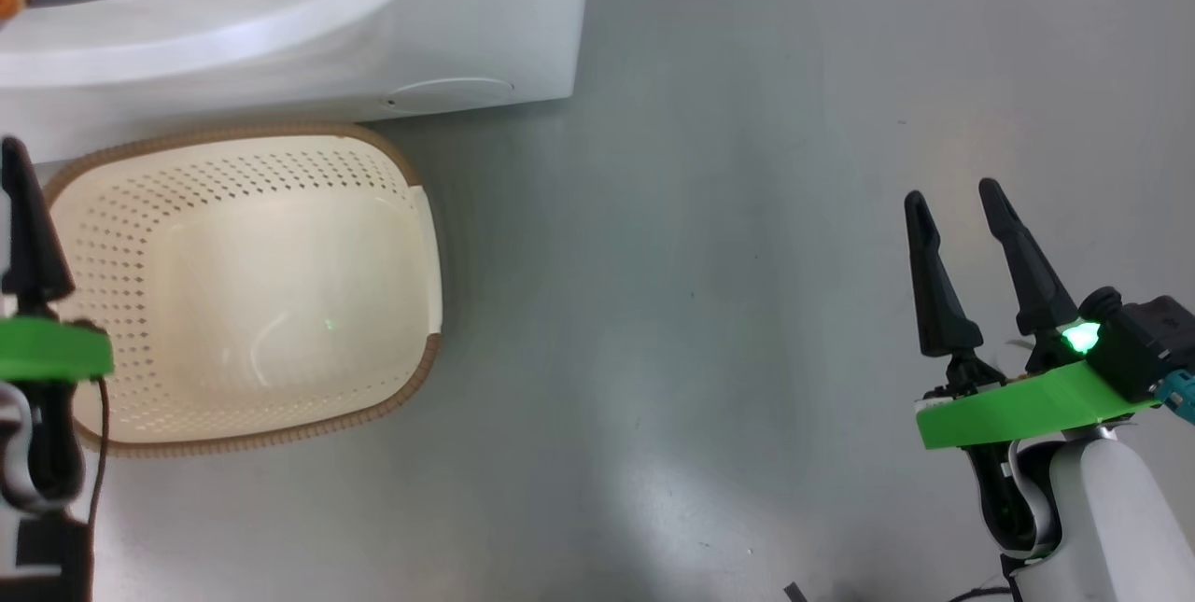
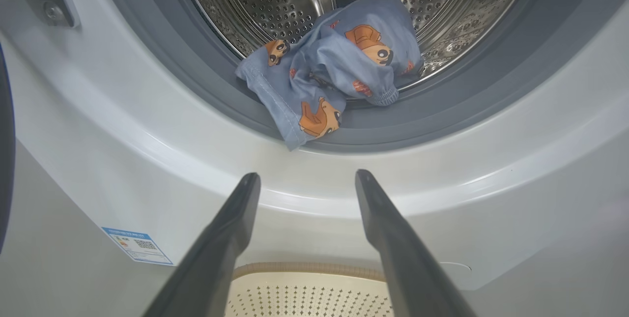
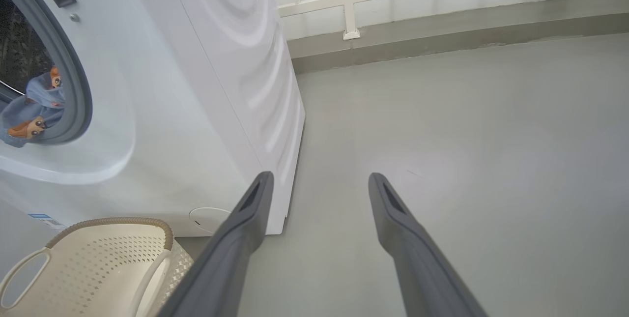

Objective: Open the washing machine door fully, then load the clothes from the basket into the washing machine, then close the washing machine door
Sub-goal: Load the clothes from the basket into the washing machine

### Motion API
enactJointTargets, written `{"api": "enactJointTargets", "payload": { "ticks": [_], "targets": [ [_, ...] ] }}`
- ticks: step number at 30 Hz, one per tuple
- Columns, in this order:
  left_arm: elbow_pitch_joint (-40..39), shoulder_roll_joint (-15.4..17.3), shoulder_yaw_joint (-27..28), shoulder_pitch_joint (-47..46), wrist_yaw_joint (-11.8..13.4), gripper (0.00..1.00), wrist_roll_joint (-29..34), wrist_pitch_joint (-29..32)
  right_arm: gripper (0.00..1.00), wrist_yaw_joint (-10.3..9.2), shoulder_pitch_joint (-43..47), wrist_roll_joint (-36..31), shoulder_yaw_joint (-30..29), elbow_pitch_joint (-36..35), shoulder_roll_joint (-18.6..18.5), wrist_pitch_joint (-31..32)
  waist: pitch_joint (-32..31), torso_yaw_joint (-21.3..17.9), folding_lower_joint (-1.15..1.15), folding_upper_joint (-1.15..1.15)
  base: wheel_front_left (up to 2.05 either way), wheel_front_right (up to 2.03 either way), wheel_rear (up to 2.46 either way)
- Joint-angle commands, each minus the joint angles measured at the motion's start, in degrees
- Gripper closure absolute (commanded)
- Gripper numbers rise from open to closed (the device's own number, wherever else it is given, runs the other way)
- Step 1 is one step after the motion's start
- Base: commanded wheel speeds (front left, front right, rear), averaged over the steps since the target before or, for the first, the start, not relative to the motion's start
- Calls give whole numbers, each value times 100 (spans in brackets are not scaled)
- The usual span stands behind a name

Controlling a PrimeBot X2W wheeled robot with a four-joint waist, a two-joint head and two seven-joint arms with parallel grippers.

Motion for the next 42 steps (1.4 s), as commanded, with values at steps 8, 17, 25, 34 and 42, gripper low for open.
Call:
{"api": "enactJointTargets", "payload": {
  "ticks": [8,17,25,34,42],
  "targets": [
    [492,523,-118,-698,-15,0,-162,-13,0,22,-71,-21,163,-169,86,-28,176,-129,0,0,0,0,0],
    [1227,816,-211,-1357,-15,0,-349,-13,0,22,-148,-13,160,-179,141,-28,322,-243,0,0,0,0,0],
    [1853,1035,-353,-1808,-15,0,-609,-13,0,22,-179,-8,181,-152,157,-28,326,-302,0,0,0,0,0],
    [2384,1189,-479,-2178,-15,0,-816,-13,0,22,-196,-6,233,-169,151,-28,338,-405,0,0,0,0,0],
    [2571,1253,-643,-2337,-15,0,-945,-13,0,22,-181,-5,229,-176,161,-28,353,-473,0,0,0,0,0]
  ]
}}
